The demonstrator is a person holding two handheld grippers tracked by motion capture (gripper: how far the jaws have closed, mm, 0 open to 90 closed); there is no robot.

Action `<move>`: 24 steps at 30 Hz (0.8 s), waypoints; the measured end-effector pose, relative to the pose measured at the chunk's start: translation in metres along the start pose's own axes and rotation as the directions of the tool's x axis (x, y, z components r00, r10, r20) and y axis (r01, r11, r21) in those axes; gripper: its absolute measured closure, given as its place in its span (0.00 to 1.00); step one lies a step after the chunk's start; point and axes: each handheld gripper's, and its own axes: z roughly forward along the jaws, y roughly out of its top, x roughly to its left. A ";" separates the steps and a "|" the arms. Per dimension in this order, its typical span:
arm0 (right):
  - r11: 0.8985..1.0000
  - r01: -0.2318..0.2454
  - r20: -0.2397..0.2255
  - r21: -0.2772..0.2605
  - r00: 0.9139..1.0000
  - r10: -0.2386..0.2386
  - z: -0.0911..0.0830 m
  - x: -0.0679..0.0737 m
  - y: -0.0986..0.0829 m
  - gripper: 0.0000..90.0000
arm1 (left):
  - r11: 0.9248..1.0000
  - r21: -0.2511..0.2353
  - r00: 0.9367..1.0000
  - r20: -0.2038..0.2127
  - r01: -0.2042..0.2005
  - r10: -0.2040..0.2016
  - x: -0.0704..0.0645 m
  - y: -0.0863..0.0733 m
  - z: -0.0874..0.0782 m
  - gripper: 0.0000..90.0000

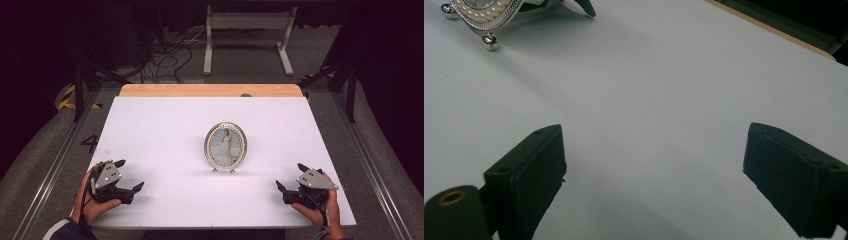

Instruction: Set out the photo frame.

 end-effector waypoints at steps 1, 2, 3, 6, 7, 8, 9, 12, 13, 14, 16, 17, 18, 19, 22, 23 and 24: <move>1.000 -0.002 -0.001 0.000 1.000 0.002 0.000 0.000 0.000 0.11 | 1.000 0.003 1.000 -0.003 0.000 0.000 0.000 0.000 0.000 0.05; 1.000 -0.001 0.002 0.001 1.000 0.001 0.000 -0.001 0.000 0.11 | 1.000 0.006 1.000 -0.004 -0.002 0.002 0.000 0.000 0.001 0.05; 1.000 -0.004 0.001 0.001 1.000 0.004 0.000 -0.001 -0.001 0.11 | 1.000 0.006 1.000 -0.002 -0.008 0.008 0.000 0.000 0.001 0.05; 1.000 -0.009 0.001 0.005 1.000 0.009 0.002 -0.002 -0.002 0.11 | 1.000 0.005 1.000 -0.008 -0.003 0.003 0.000 0.001 0.002 0.05; 1.000 -0.011 0.001 0.003 1.000 0.011 0.002 -0.003 -0.003 0.11 | 1.000 0.005 1.000 -0.008 -0.003 0.003 0.000 0.001 0.002 0.05; 1.000 -0.014 0.000 0.004 1.000 0.014 0.002 -0.003 -0.002 0.11 | 1.000 0.007 1.000 -0.010 -0.004 0.004 0.000 0.001 0.002 0.05; 1.000 -0.014 0.000 0.004 1.000 0.014 0.002 -0.003 -0.002 0.11 | 1.000 0.007 1.000 -0.010 -0.004 0.004 0.000 0.001 0.002 0.05; 1.000 -0.016 0.000 0.001 1.000 0.016 0.001 -0.003 -0.002 0.11 | 1.000 0.008 1.000 -0.007 -0.006 0.006 0.000 0.002 0.002 0.05; 1.000 -0.014 -0.001 0.001 1.000 0.014 0.001 -0.002 -0.003 0.11 | 1.000 0.009 1.000 -0.008 -0.004 0.004 0.000 0.002 0.002 0.05; 1.000 -0.013 -0.003 0.001 1.000 0.013 0.001 -0.002 -0.003 0.11 | 1.000 0.005 1.000 -0.005 -0.009 0.009 0.001 0.002 0.003 0.05; 1.000 -0.011 -0.005 0.001 1.000 0.011 -0.001 -0.001 -0.003 0.11 | 1.000 0.000 1.000 -0.009 0.002 -0.002 0.001 0.004 0.003 0.05; 1.000 -0.011 -0.005 0.000 1.000 0.011 -0.001 -0.001 -0.004 0.11 | 1.000 -0.007 1.000 0.001 0.005 -0.005 0.002 0.004 0.003 0.05; 1.000 -0.013 -0.005 0.001 1.000 0.013 -0.002 -0.002 -0.004 0.11 | 1.000 -0.011 1.000 0.004 0.013 -0.013 0.003 0.004 0.003 0.05; 1.000 -0.013 -0.001 0.003 1.000 0.013 -0.002 -0.002 -0.004 0.11 | 0.999 -0.017 1.000 0.005 0.028 -0.028 0.003 0.004 0.002 0.05; 1.000 -0.024 0.002 -0.002 1.000 0.024 -0.003 -0.004 -0.005 0.11 | 0.999 -0.019 0.999 0.006 0.042 -0.042 0.006 0.003 0.002 0.06; 1.000 -0.026 0.003 -0.001 1.000 0.026 -0.003 -0.004 -0.005 0.11 | 0.999 -0.020 0.999 0.007 0.043 -0.043 0.006 0.003 0.002 0.06; 1.000 -0.025 0.002 0.000 1.000 0.025 -0.003 -0.004 -0.005 0.11 | 0.999 -0.018 0.999 0.005 0.047 -0.047 0.005 0.004 0.003 0.06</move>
